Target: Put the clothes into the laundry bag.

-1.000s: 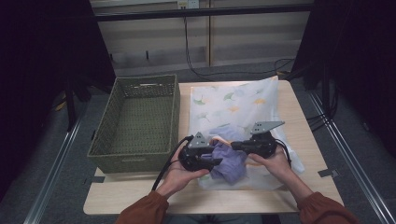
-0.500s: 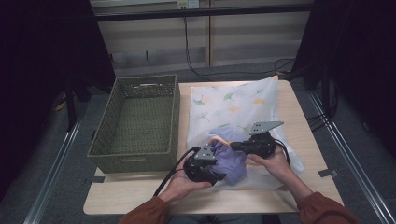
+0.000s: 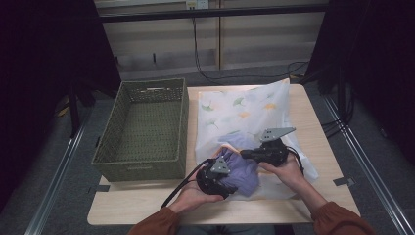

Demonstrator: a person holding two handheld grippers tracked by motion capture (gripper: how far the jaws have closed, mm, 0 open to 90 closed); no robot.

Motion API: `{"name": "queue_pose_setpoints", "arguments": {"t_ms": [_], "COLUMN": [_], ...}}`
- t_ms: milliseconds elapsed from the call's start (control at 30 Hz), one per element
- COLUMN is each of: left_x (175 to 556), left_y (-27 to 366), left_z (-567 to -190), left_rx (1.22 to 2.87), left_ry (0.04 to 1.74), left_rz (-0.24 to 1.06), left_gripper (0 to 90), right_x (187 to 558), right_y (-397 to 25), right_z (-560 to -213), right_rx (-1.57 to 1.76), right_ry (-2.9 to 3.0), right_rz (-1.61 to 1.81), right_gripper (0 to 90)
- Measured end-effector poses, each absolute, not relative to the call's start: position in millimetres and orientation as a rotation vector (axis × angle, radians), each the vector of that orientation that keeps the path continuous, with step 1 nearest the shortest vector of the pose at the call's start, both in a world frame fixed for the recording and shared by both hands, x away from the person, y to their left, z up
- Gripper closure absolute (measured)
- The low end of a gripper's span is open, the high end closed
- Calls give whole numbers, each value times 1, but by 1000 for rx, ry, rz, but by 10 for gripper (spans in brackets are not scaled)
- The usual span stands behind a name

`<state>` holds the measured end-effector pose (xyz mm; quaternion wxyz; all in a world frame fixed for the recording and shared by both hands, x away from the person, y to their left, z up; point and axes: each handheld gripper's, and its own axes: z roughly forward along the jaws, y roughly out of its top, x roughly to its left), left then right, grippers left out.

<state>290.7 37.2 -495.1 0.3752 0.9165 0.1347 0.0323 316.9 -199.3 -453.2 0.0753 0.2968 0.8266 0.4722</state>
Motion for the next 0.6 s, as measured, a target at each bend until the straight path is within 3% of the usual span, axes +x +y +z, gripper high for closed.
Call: {"name": "queue_pose_setpoints", "arguments": {"t_ms": [267,600], "left_x": [295,299], "left_y": [39,37], "left_z": [-496,-493], "left_rx": [2345,2313], "left_ry": [365,421], "left_rz": [203,151], "left_gripper": [741,842], "right_x": [317,316], "right_y": [-198,-198], "right_z": [-454,-452], "right_rx": [886,882], "right_ry": [2487,2479], "right_rz": [1410,1423], "right_gripper": [900,900]}}
